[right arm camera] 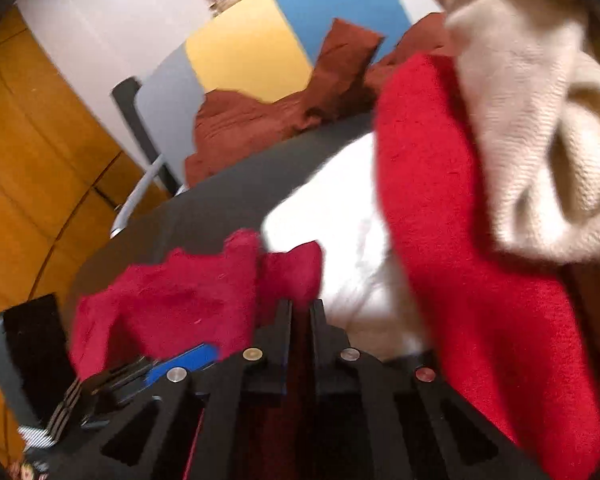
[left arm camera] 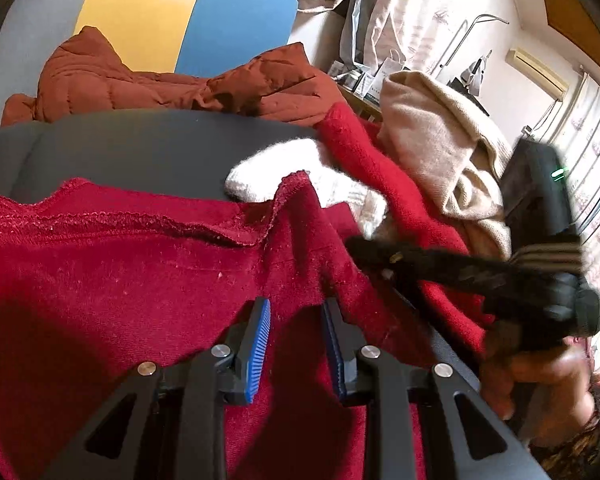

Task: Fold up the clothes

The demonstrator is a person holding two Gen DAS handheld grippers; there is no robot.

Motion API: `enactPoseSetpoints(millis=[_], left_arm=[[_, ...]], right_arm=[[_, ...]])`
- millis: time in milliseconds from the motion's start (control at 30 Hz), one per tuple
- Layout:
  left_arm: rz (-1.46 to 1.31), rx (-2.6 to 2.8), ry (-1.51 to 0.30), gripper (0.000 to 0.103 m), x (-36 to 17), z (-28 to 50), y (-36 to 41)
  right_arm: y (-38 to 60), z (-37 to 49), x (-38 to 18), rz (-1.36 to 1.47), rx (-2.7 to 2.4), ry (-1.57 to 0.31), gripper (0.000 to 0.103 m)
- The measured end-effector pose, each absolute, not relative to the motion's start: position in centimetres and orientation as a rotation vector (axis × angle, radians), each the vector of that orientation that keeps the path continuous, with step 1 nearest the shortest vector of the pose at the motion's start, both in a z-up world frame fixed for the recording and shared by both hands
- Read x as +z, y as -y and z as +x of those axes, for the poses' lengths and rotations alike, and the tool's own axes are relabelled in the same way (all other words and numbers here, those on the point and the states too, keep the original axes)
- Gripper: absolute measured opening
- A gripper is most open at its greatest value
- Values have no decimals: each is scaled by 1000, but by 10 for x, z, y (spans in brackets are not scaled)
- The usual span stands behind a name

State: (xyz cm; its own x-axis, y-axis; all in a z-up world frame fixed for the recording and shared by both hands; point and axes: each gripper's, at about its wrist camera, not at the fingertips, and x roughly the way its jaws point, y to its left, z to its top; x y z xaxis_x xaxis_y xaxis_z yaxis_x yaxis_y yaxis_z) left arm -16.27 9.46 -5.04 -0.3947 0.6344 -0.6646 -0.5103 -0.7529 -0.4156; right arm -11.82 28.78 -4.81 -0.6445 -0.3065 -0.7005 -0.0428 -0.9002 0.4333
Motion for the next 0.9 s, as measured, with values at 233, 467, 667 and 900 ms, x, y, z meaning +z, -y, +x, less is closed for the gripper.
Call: enactPoseSetpoints(millis=[233,467,667,900], left_arm=[[-1124,2142,218,28,-48,-164,-90],[-1125,2203,232,29,-29,-144,-63],[-1148,2357,261,29,-27,-129,18],[-1122,2551,407,29,-32,-98,139]], right_arm=[[-308,-74,-33,1121,-2646,789,30],[-246,-5,-18,1078,-2517,558,17],[-195,-18,-31,1197,-2590,237,14],[-208,-24,-49,1202,-2593,360,14]])
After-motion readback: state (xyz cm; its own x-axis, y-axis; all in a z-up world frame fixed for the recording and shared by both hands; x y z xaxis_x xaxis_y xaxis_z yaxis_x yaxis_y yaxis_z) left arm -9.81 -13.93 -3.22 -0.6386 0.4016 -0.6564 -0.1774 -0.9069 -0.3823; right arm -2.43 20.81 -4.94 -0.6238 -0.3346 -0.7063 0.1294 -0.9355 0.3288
